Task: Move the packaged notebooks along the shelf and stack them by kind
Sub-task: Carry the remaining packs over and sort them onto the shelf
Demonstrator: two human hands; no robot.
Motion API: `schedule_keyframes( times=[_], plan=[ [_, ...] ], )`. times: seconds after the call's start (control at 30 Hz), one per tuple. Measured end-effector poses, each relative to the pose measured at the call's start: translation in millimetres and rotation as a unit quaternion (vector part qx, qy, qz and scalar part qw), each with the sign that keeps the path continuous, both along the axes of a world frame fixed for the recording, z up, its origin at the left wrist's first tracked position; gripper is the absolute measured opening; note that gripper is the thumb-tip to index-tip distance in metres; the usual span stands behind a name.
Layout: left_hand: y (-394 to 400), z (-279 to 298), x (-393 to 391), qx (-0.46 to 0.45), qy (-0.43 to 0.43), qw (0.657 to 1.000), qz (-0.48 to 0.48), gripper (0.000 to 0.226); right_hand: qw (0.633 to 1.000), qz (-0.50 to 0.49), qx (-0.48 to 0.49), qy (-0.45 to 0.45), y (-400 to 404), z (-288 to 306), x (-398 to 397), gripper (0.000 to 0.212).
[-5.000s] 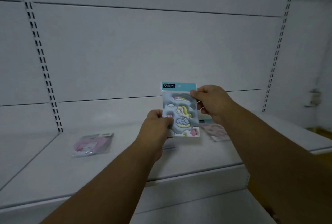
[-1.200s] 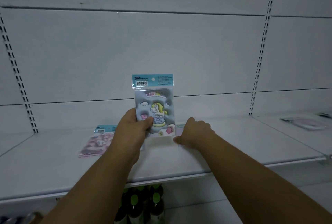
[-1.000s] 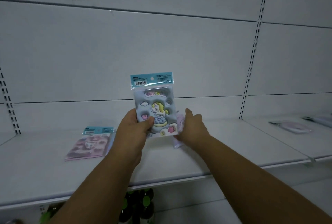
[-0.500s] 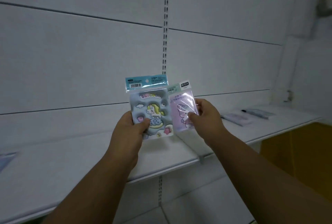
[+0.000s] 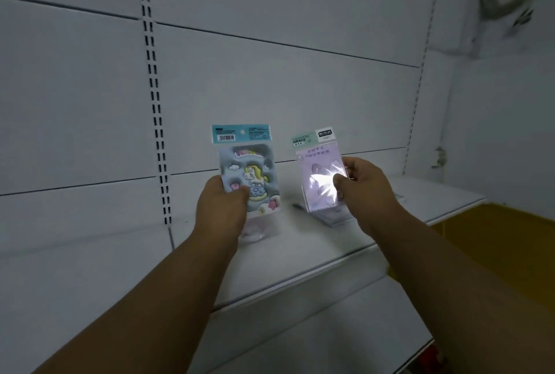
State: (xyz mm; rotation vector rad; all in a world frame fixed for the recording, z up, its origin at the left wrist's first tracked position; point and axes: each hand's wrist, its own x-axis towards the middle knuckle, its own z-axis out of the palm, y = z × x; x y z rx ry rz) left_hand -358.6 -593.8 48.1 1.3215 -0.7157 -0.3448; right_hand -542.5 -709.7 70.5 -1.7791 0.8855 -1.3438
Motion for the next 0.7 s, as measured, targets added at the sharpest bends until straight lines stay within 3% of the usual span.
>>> schedule_keyframes(
  times=[0.23,0.4,0.6,0.7],
  plan=[
    [-76,6,-7,0.0,0.051,0.999,0.02,0.018,0.997,-0.018,0.047,0.06,-83,2,-5,0.02],
    [-101,6,-14,-0.039,0.074,0.996,0.013,0.018,0.983,-0.009,0.106,0.148,-145,-11,3,0.006],
    [-121,6,-31,-0.06,0.084,0.994,0.034,0.018,0.952,0.088,0.129,0.263,-196,-31,18,0.023],
    [-128,9,-44,-0.068,0.088,0.992,0.066,0.02,0.931,0.112,0.071,0.341,-208,-35,24,0.025]
  ],
)
